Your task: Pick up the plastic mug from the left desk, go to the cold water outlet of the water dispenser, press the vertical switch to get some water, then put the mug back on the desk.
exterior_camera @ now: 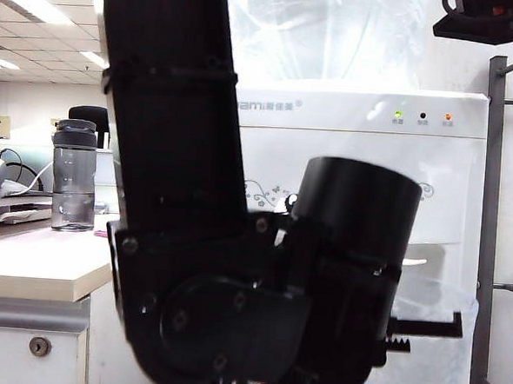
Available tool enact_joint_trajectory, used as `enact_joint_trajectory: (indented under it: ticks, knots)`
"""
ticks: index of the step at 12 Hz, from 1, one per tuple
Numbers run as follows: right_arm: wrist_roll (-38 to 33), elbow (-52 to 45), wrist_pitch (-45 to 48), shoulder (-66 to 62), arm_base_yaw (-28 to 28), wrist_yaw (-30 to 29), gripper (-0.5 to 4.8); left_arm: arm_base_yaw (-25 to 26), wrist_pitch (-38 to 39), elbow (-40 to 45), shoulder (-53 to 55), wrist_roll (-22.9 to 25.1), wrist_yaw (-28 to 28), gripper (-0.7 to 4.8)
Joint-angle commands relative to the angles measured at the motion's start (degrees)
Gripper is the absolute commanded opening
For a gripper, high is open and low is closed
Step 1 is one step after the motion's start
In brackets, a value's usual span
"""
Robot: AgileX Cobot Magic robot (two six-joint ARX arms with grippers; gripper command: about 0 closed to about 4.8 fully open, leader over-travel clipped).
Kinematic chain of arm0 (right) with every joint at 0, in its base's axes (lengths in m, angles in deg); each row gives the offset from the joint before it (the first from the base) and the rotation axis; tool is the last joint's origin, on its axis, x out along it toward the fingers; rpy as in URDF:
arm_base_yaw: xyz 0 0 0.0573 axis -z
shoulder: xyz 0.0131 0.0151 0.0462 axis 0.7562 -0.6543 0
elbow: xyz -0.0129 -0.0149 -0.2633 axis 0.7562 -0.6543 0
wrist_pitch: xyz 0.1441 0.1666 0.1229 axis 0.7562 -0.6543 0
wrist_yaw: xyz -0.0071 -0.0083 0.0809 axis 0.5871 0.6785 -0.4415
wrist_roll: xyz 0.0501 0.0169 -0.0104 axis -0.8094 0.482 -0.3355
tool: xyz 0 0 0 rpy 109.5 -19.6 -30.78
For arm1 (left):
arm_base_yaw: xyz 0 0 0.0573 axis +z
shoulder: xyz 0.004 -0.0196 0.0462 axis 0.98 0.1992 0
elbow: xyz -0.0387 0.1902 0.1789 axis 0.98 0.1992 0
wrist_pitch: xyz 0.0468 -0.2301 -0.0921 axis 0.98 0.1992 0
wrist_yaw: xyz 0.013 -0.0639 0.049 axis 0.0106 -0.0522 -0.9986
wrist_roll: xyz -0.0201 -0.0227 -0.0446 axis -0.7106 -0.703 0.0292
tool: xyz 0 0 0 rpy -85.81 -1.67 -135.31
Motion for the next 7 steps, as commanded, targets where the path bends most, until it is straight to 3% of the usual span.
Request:
enact_joint_trajectory:
  ticks: [1,7]
  knots:
    - [-0.39,0.33,0.61,0.17,0.02,0.09,-0.01,-0.13,-2.99,-0.24,-2.45,-0.04,0.15,-0.05]
    - [-0.39,0.33,0.87,0.17,0.17,0.52,-0.01,-0.66,-1.27,-0.24,-6.8,-0.07,1.36,-0.05]
